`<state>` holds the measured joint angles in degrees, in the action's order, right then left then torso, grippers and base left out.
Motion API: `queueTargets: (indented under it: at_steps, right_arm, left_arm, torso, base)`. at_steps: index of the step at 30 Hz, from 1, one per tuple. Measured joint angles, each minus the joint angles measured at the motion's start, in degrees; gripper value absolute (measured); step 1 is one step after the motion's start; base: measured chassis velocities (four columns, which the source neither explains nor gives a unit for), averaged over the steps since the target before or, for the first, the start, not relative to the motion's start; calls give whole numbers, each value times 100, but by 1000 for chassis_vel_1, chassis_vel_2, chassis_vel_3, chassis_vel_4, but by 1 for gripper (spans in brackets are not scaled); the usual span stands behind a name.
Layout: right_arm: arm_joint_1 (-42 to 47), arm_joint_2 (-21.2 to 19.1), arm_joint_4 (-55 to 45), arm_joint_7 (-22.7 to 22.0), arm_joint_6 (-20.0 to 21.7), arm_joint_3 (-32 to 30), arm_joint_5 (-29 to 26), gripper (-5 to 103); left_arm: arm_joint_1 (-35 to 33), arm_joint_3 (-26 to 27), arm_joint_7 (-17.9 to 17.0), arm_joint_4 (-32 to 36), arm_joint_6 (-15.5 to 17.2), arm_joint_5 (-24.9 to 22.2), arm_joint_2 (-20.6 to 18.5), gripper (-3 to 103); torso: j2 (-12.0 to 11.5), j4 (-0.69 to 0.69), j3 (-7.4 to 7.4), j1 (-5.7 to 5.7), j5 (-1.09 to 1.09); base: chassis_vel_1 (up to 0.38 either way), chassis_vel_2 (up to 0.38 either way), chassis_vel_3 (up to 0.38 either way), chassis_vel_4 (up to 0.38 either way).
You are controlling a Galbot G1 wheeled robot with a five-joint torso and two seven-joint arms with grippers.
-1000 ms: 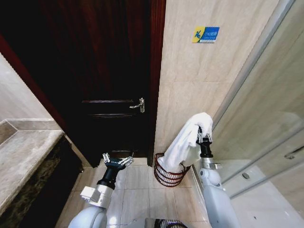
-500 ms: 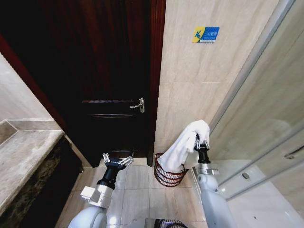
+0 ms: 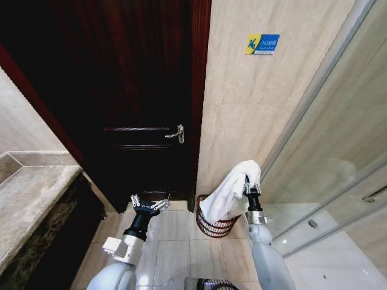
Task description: Discard the used towel into the hamper.
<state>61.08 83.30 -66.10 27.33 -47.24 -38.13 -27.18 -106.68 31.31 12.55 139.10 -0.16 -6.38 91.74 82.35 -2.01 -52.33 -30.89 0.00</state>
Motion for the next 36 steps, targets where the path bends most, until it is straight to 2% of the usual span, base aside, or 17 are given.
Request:
queueTargets:
  at_steps: [13,15,25,36]
  right_arm:
    - [-516,-61,1211,285,1,-67,-48,20]
    - [-637,-74,1543,552,3,-100,-165,20]
    - [-868,-87,2149,907,4,-156,-190,20]
    - [-1286,-39,2930,968,7,-224,81,20]
  left_arm:
    - [0,0,0,0,0,0,0,100]
    - [0,0,0,0,0,0,0,100]
    - [0,0,0,0,0,0,0,100]
    - [0,0,0,0,0,0,0,100]
  torso:
    - [0,0,0,0,-1]
    - [0,0,0,0,0]
    - [0,0,0,0,-1]
    - [0,0,0,0,-1]
  base:
    - [0,0,0,0]
    - [0,0,0,0]
    - [0,0,0,0]
    - [0,0,0,0]
